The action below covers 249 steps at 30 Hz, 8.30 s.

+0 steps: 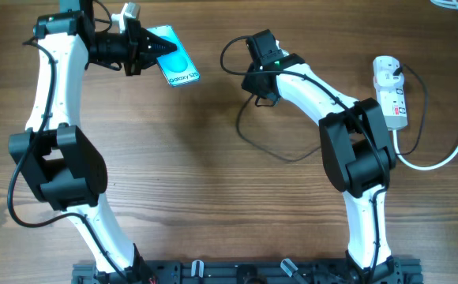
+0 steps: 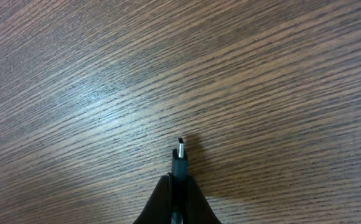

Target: Plug charger to phone and switch on socket

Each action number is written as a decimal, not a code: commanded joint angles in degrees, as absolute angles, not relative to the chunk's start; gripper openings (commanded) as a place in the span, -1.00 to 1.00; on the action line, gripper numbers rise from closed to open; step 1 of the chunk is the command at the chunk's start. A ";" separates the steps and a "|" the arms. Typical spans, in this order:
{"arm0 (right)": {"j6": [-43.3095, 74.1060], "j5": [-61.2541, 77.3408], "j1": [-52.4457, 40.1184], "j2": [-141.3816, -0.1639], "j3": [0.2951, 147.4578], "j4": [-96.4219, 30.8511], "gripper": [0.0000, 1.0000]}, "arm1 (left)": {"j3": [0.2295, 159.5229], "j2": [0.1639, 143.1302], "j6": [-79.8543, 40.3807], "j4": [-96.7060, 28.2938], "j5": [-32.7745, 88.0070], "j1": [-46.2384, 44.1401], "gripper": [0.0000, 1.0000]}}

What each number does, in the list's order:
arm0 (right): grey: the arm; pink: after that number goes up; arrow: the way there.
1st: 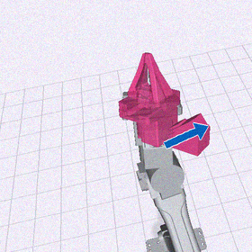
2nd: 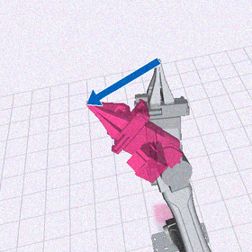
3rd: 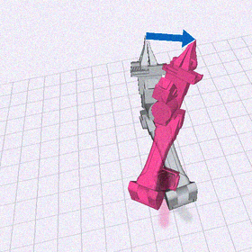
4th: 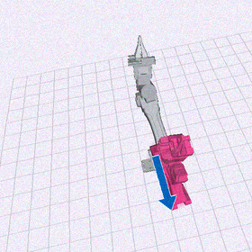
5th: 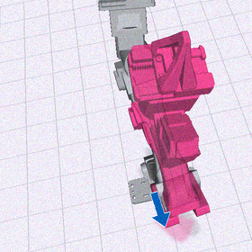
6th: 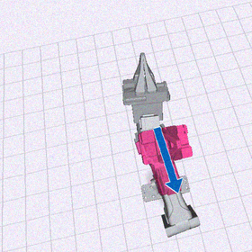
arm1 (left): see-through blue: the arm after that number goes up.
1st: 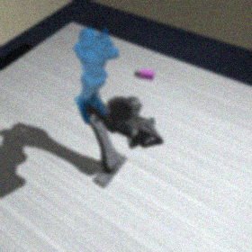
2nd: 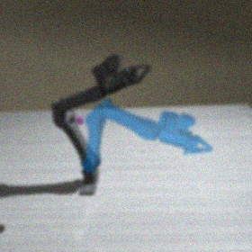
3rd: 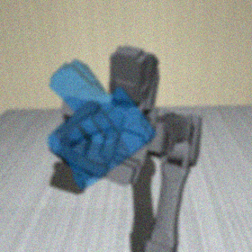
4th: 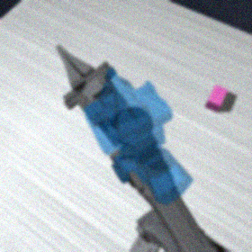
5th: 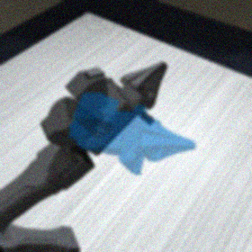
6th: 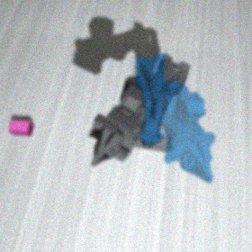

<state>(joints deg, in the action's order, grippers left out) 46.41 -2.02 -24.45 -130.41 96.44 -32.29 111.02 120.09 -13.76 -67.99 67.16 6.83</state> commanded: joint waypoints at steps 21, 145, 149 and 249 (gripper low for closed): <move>31.29 9.30 -26.24 -131.81 95.72 -59.51 -0.88 | 111.77 118.83 -12.36 -69.28 67.83 6.85 -0.92; 22.72 70.30 -25.19 -101.78 77.17 -22.68 -0.91 | 111.77 118.83 17.85 -78.94 81.97 0.95 -0.92; 24.64 70.32 -24.82 -101.78 77.17 -21.39 -0.92 | 111.77 118.83 17.85 -78.89 81.97 0.82 -0.92; 28.51 49.71 -21.67 -101.78 77.17 -27.73 0.19 | 111.66 135.92 -0.97 -71.85 37.80 -8.69 -0.92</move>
